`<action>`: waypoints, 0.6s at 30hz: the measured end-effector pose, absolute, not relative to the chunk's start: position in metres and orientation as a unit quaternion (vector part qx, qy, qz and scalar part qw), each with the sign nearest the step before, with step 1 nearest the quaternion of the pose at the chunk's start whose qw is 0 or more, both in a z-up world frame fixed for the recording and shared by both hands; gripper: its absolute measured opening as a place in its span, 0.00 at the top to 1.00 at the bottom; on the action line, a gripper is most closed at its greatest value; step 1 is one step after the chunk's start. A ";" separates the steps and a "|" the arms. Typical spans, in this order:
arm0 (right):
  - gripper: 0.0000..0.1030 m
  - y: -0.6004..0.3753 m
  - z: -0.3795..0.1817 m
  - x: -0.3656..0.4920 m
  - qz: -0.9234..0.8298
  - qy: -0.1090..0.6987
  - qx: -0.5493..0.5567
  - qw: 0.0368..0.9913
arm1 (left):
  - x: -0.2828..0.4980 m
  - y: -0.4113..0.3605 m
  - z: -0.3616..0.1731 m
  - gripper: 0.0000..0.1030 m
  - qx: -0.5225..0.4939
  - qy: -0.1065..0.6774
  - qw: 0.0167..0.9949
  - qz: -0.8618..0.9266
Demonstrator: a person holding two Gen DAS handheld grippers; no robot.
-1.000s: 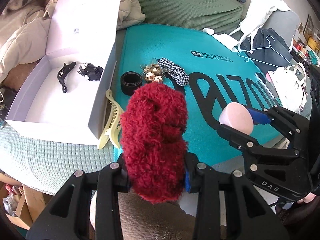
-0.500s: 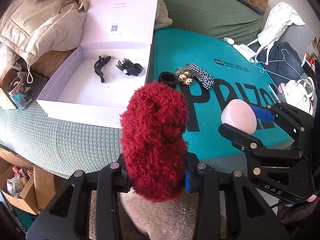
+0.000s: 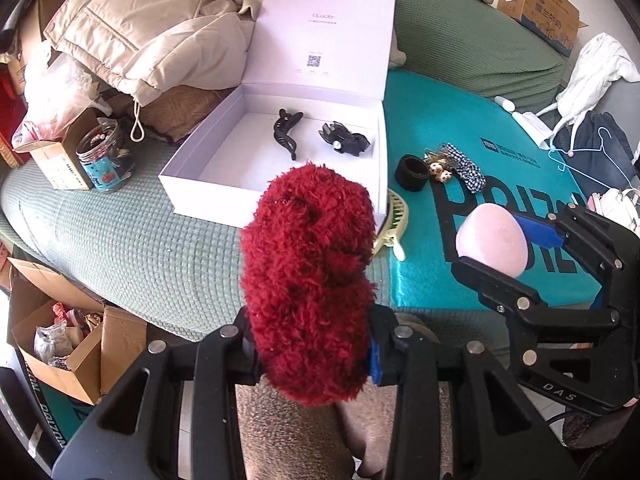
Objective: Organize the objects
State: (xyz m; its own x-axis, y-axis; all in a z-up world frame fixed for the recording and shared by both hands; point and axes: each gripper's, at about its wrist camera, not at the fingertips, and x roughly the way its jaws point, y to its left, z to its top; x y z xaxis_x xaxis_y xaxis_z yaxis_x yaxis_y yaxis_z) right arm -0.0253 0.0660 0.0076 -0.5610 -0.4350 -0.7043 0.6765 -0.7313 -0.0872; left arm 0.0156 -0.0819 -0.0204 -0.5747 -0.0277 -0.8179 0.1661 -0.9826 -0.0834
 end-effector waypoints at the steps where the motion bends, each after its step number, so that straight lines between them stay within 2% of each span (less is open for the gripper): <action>1: 0.50 0.063 0.008 -0.026 -0.864 0.179 0.341 0.325 | 0.017 -0.086 -0.020 0.67 0.458 0.078 0.059 -0.884; 18: 0.50 0.023 0.008 -0.054 -0.850 0.200 0.339 0.350 | -0.009 -0.130 -0.026 0.67 0.463 0.085 0.087 -0.878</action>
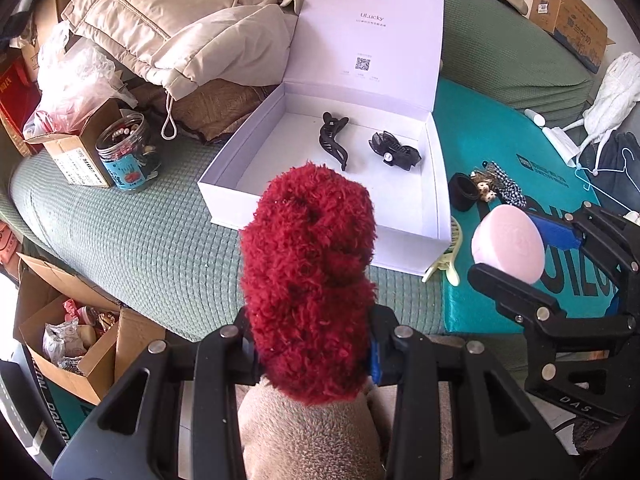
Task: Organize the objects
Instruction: 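Lower the red scrunchie with the left tool while the right tool lowers the pink compact into the box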
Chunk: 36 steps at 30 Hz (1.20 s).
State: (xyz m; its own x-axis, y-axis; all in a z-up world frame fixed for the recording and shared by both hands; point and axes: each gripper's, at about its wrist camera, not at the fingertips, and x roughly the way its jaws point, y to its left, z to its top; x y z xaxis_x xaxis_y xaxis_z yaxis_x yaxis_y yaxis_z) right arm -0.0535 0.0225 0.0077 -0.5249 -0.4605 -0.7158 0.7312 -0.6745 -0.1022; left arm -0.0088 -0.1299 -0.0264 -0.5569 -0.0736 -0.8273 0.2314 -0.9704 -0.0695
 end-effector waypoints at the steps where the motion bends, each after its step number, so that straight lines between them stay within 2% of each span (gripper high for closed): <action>1: 0.50 0.020 0.007 -0.056 -0.849 0.201 0.339 0.352 | -0.012 -0.132 -0.027 0.67 0.463 0.085 0.087 -0.878; 23: 0.50 -0.022 0.002 -0.120 -0.846 0.199 0.341 0.360 | -0.091 -0.165 -0.039 0.66 0.466 0.044 0.059 -0.882; 36: 0.50 -0.041 -0.020 -0.153 -0.841 0.199 0.361 0.351 | -0.134 -0.179 -0.059 0.66 0.483 0.031 0.029 -0.874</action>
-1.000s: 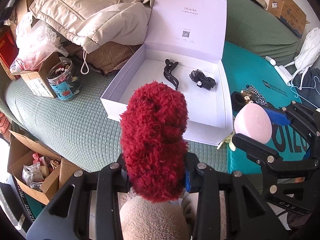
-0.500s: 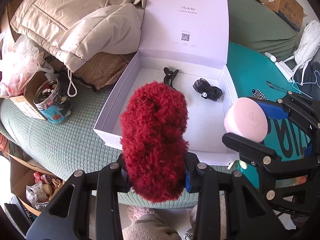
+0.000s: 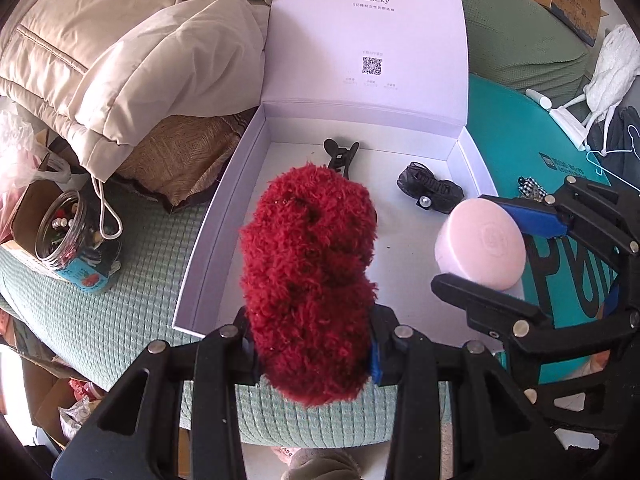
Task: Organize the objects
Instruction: 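Lower the red scrunchie with the left tool while the right tool lowers the pink compact into the box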
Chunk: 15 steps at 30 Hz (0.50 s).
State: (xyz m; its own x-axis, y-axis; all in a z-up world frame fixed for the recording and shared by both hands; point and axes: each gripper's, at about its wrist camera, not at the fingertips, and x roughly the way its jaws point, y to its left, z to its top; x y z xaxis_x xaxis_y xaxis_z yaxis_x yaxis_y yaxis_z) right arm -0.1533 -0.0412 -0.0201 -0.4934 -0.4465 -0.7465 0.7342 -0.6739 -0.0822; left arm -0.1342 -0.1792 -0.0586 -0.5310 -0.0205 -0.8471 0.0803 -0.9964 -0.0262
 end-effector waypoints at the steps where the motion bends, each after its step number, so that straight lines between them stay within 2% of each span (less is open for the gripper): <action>1: 0.50 -0.042 -0.022 -0.155 -0.840 0.199 0.363 0.351 | -0.137 -0.180 -0.061 0.66 0.485 0.031 0.028 -0.874; 15: 0.50 -0.054 -0.051 -0.187 -0.831 0.204 0.396 0.333 | -0.168 -0.192 -0.094 0.66 0.510 0.031 0.009 -0.860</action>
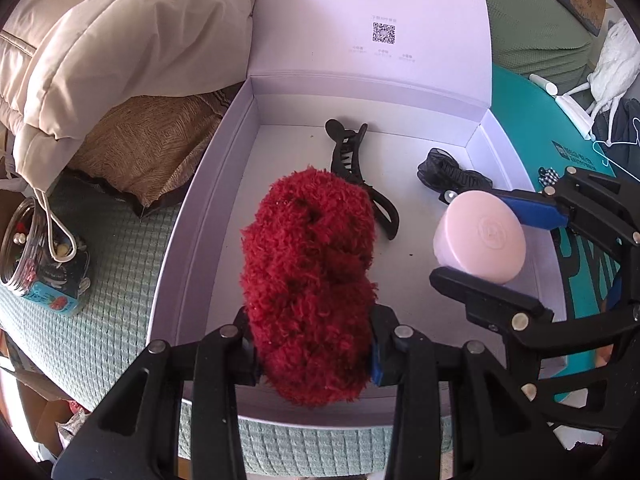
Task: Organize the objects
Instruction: 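Lower the red scrunchie with the left tool while the right tool lowers the pink compact into the box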
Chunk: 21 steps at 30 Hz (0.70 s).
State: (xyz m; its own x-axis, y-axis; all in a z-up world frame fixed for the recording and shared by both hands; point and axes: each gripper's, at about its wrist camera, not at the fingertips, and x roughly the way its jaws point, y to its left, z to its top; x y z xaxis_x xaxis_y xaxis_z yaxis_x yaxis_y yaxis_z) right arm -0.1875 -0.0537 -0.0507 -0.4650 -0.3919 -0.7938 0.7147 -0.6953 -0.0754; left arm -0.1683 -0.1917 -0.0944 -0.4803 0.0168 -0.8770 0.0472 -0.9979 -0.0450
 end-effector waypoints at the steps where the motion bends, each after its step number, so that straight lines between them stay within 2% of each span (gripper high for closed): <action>1: 0.50 -0.054 -0.052 -0.189 -0.831 0.205 0.398 0.331 | -0.170 -0.192 -0.096 0.66 0.510 0.032 0.008 -0.860; 21: 0.50 -0.070 -0.076 -0.209 -0.820 0.226 0.420 0.317 | -0.188 -0.198 -0.113 0.66 0.520 0.018 0.004 -0.854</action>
